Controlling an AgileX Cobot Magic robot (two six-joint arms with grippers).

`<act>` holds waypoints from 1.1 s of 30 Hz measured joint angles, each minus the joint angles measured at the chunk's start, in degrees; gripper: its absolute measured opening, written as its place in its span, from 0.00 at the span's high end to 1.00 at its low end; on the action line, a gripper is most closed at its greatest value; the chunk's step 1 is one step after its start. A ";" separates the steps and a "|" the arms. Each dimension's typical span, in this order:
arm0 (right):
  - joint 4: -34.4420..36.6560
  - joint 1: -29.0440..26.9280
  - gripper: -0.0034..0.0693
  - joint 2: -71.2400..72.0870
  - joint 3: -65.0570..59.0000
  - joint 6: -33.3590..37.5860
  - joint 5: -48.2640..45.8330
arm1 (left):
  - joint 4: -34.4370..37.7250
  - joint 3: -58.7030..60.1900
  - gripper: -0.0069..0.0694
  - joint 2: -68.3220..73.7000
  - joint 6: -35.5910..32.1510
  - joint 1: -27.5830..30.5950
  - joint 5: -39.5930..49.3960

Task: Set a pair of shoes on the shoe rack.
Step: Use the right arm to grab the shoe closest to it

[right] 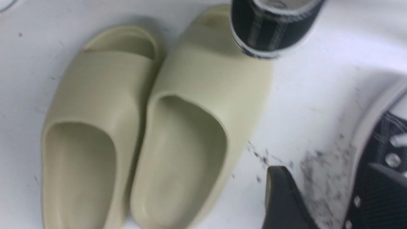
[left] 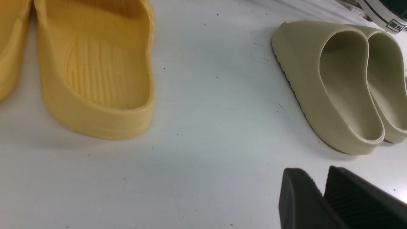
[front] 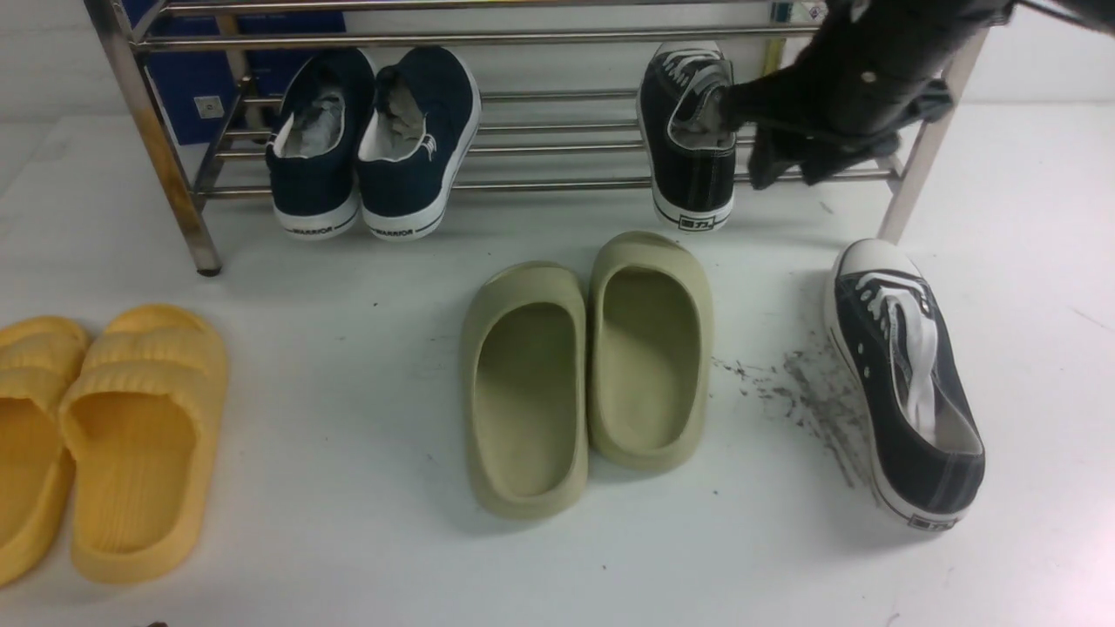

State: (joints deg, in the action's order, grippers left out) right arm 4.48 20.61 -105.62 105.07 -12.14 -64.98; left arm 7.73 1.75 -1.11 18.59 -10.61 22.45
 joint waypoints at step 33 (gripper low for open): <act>-7.78 0.00 0.92 9.70 -43.99 0.50 18.33 | 0.00 0.00 0.69 0.00 0.00 0.00 0.00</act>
State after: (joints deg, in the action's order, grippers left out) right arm -3.30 20.61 -95.92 61.08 -11.64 -46.65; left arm 7.73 1.75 -1.11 18.59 -10.61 22.45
